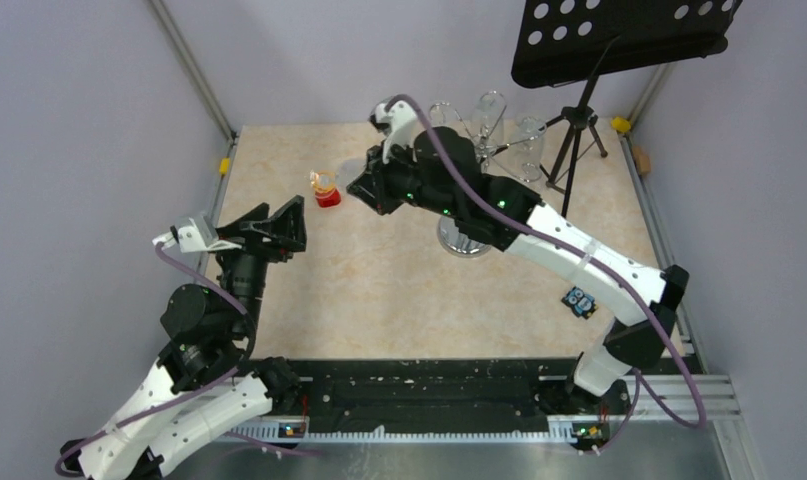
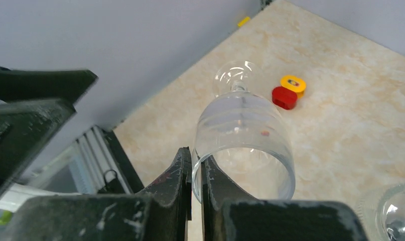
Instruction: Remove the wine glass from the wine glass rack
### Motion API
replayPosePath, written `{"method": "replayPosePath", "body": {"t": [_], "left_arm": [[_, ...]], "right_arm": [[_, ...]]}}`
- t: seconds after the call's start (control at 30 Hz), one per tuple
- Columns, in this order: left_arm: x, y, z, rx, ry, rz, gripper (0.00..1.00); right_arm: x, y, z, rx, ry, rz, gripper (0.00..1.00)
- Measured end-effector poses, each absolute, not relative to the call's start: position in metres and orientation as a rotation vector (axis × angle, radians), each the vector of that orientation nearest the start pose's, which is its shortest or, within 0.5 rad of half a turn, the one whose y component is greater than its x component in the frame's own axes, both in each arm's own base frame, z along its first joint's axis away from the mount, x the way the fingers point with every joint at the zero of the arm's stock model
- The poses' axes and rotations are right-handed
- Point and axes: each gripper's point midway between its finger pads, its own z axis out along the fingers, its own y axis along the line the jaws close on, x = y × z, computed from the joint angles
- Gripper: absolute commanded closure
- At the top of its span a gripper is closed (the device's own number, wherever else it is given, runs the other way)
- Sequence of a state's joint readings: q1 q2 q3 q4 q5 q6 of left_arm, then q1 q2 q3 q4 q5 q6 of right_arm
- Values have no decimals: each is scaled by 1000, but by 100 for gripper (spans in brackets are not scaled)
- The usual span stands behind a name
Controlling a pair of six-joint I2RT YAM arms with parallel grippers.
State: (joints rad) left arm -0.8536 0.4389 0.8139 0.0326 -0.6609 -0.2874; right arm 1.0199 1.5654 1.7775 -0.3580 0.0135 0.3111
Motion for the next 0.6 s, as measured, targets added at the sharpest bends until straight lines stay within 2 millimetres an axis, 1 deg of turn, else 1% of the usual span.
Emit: {"method": "replayPosePath", "body": {"t": [0.13,0.2,0.27,0.33,0.43,0.5,0.6], "left_arm": [[212,-59,417,-336,1293,-445,22],[212,-48,415,-373,1310,-380,23],[213,-38,410,-407,1327,-319,23],[213,-29,403,-428,1346,-260,23],[212,-19,395,-455,1367,-193,23],[211,-15,391,-463,1377,-166,23],[210,-11,389,-474,1381,-147,23]], "right_arm": [[246,436,379,-766,1800,780,100],[248,443,357,-828,1859,698,100],[251,450,329,-892,1927,615,100],[254,452,300,-949,2001,535,100],[257,454,268,-1009,2088,448,100],[259,455,253,-1034,2128,407,100],[259,451,233,-1064,2182,344,100]]}}
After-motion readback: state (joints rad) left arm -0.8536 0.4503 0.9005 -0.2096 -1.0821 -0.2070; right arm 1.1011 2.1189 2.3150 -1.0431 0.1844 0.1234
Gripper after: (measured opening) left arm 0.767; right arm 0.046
